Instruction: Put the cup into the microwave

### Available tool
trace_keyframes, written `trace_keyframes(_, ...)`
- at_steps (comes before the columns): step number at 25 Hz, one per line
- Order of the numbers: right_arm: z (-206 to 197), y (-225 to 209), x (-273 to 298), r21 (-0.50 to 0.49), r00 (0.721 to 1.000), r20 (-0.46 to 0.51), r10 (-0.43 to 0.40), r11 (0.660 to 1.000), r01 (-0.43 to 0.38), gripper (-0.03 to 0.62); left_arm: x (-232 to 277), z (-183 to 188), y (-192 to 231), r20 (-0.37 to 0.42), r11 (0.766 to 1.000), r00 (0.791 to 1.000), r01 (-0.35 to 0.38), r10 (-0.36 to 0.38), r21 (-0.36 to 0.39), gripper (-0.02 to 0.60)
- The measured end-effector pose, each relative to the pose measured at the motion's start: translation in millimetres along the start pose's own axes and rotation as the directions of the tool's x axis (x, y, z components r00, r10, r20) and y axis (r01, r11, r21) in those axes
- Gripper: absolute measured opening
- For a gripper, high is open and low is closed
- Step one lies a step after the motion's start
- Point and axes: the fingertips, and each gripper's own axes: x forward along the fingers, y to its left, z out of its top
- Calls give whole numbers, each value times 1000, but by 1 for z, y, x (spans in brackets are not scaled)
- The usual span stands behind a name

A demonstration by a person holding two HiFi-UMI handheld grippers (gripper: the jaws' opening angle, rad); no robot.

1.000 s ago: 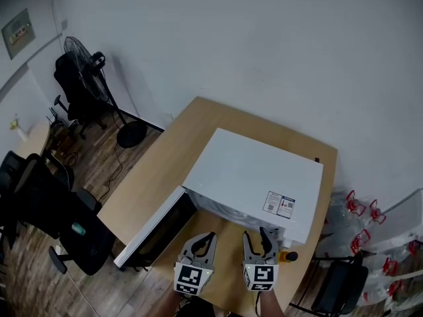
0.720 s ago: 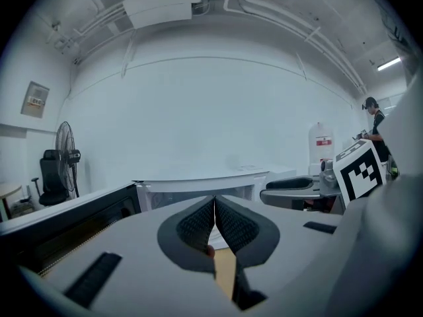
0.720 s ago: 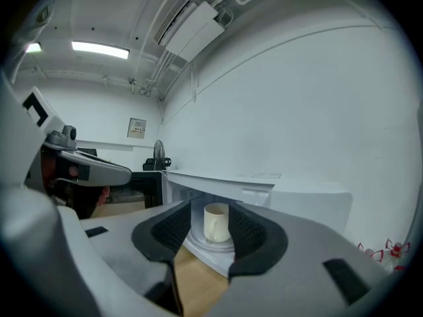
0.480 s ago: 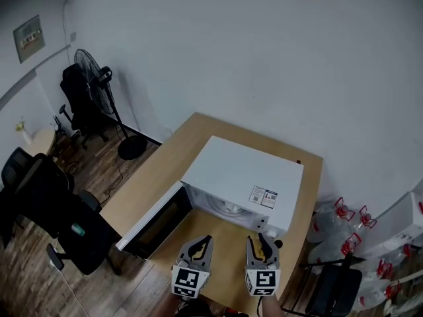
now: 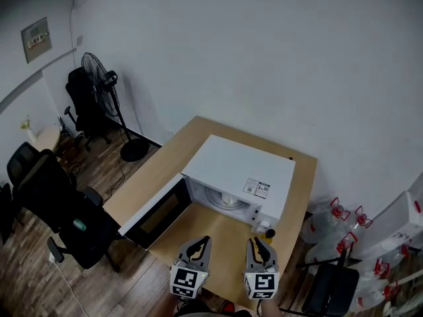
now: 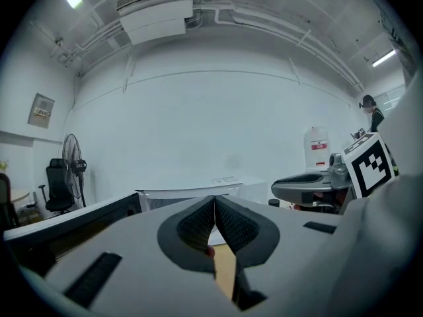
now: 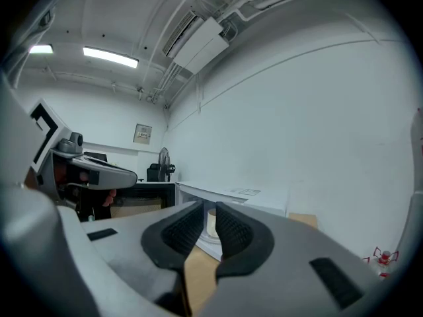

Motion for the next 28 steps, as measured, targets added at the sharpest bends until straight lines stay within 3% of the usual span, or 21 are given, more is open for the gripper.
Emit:
trace_keyframes(13, -5, 12, -45, -29, 1000, -4, 23, 999, -23, 18, -32, -7, -34, -3, 1000, 1000, 5, -5, 12, 25)
trace_keyframes(28, -2, 7, -46, -37, 1000, 0, 9, 999, -9, 17, -32, -6, -35, -2, 1000, 1000, 2, -2, 15, 25)
